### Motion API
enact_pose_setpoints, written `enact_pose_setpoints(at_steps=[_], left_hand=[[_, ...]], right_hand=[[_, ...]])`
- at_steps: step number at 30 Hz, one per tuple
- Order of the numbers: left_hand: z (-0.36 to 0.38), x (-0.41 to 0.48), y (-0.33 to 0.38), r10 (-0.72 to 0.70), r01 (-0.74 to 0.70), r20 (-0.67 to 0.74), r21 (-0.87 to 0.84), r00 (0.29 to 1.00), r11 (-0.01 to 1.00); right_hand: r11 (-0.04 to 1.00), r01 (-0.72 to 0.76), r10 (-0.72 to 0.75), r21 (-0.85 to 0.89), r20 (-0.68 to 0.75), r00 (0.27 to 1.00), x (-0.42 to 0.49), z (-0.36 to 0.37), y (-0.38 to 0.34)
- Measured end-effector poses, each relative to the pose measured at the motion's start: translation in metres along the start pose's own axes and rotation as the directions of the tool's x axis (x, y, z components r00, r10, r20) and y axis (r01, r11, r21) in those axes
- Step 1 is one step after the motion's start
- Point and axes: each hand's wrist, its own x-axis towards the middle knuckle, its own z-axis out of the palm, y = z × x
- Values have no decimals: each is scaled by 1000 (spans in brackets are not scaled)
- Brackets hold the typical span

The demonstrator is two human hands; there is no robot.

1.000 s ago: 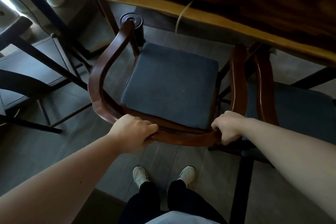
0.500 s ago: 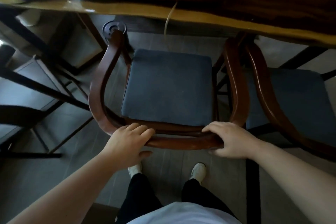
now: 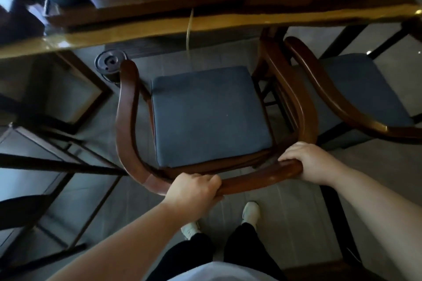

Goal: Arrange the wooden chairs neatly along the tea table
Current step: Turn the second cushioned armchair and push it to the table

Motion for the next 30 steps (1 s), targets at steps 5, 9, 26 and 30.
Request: enact_pose_setpoints(at_steps=[5, 9, 26, 30], left_hand=[[0, -5, -15, 61, -62, -20, -26, 998, 998], [-6, 3, -24, 64, -64, -7, -4, 998, 998], [-3, 56, 16, -137, 138, -15, 99, 990, 985], [1, 55, 21, -153, 152, 3, 116, 988, 982]], right_hand=[[999, -28, 28, 23, -9, 1000, -8, 15, -6], [1000, -13, 13, -7, 7, 1000, -5, 9, -8], [968, 89, -39, -235, 210, 977, 19, -60, 23], [968, 96, -41, -230, 233, 972, 15, -62, 24]])
